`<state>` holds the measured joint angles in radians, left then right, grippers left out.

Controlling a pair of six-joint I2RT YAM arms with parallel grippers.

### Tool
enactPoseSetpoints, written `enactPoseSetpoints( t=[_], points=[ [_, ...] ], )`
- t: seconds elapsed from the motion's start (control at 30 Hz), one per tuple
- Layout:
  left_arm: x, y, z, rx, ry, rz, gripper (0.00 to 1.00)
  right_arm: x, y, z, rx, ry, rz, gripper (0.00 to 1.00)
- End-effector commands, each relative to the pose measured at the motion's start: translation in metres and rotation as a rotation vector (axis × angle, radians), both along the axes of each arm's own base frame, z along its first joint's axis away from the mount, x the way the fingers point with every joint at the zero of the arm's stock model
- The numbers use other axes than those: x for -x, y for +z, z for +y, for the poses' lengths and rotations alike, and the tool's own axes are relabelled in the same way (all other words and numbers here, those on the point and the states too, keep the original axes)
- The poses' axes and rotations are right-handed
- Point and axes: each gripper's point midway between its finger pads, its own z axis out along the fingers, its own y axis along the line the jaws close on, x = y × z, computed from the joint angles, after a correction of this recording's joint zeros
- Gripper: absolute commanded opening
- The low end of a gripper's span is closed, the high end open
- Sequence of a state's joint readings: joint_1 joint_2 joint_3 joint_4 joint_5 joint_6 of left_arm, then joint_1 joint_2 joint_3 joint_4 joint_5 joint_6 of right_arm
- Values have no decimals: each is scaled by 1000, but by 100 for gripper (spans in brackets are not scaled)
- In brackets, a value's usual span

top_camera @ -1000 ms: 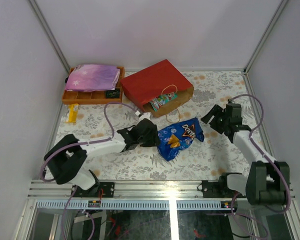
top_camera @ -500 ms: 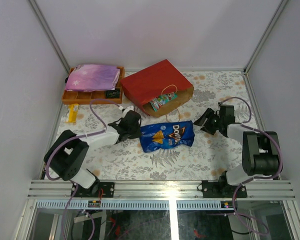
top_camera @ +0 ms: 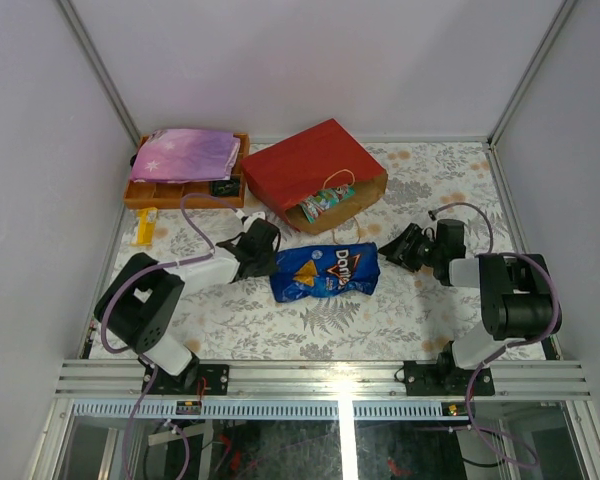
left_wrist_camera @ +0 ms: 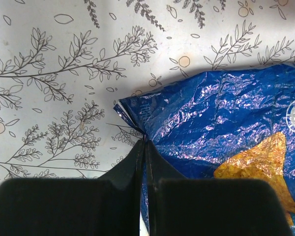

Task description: Take the snacks out of the paper bag

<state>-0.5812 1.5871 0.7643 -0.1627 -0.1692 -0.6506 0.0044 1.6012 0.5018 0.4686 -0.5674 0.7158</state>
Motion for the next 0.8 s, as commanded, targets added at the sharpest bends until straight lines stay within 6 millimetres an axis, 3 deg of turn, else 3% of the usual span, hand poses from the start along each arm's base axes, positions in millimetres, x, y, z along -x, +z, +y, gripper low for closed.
enactPoseSetpoints(
  t=[0.0,0.23,0.37,0.67,0.77],
  points=[
    [2,-13,26,-104,28,32,0,33,-18,9,1,29,68,51],
    [1,-12,33,-112,37,34,0,71,-28,9,0,18,114,47],
    [0,-10,31,-104,35,30,0,86,-27,19,-24,14,123,45],
    [3,-10,29,-88,24,34,0,79,-33,49,-63,42,133,42],
    [3,-7,31,-92,27,27,0,74,-34,55,-96,45,124,33]
  ],
)
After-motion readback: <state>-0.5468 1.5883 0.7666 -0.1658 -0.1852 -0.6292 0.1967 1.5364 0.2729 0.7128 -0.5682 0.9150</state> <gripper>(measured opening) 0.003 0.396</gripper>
